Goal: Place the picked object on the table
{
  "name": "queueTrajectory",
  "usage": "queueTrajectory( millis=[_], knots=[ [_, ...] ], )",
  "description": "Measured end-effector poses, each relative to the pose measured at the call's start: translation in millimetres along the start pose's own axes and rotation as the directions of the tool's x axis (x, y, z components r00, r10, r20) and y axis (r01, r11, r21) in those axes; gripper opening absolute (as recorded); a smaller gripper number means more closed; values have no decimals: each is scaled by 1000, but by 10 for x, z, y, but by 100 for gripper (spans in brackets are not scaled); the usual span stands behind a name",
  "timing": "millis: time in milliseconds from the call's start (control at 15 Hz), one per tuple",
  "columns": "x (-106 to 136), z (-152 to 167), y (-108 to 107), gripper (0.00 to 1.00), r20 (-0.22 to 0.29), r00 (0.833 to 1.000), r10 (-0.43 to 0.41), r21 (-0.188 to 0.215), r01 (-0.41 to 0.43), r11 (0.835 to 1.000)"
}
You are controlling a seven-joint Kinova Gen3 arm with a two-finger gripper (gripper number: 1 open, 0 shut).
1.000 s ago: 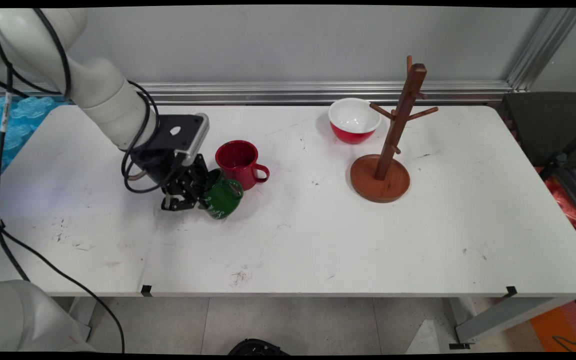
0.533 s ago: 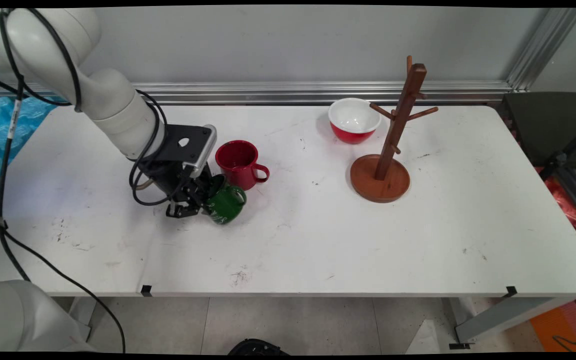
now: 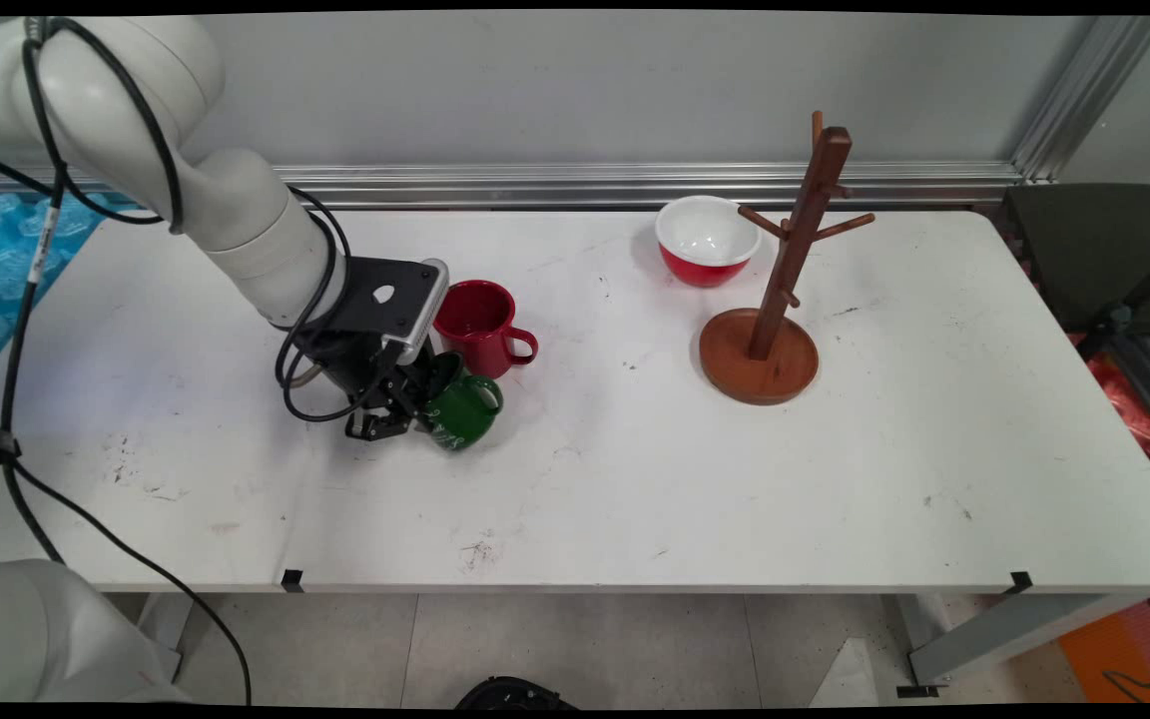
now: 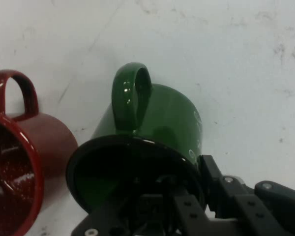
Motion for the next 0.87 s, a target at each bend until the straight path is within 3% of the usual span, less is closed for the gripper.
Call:
queueTrajectory(
  millis=[267, 333, 867],
  knots=[
    [35, 32, 1, 0, -1, 1000, -2, 3, 2, 1000],
    [43, 40, 2, 100, -3, 1000, -2, 3, 2, 1000],
    [99, 92, 16, 100, -17, 1000, -12, -7, 12, 1000]
  ],
)
